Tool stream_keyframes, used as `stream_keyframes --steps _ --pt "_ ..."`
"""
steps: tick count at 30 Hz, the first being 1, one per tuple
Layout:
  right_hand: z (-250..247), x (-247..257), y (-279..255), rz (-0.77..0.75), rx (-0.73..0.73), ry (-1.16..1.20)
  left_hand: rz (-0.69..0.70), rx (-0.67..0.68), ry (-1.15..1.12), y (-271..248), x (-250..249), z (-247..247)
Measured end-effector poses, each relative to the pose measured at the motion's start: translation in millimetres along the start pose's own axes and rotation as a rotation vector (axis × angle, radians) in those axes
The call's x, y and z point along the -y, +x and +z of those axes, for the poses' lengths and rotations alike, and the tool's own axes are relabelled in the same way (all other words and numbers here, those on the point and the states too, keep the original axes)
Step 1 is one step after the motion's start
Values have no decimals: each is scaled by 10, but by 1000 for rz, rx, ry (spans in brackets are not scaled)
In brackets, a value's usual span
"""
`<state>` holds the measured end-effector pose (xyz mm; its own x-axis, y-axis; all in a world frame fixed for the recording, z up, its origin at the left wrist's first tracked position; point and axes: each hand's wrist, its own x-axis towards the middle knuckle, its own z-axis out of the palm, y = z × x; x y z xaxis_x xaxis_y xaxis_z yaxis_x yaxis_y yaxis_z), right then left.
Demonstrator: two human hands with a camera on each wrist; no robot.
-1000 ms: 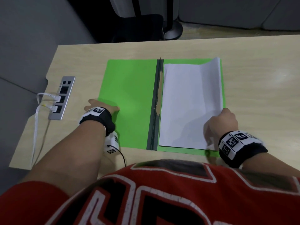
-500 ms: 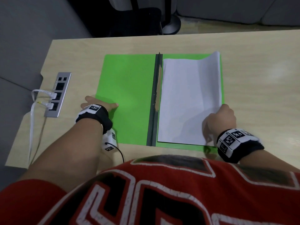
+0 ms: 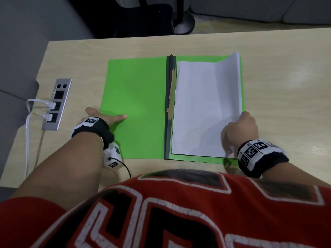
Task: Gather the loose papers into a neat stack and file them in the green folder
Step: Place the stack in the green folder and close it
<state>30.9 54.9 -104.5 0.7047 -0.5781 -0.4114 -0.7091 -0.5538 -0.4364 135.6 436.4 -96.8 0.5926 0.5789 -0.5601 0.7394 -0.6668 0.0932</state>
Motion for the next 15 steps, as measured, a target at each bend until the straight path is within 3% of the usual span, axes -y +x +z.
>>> stream_keyframes --steps 7,15 --pt "-36 -29 31 -22 15 39 12 -91 99 -101 -87 -142" --pt "-89 44 90 16 17 47 56 -265 -29 -357 -168 -294"
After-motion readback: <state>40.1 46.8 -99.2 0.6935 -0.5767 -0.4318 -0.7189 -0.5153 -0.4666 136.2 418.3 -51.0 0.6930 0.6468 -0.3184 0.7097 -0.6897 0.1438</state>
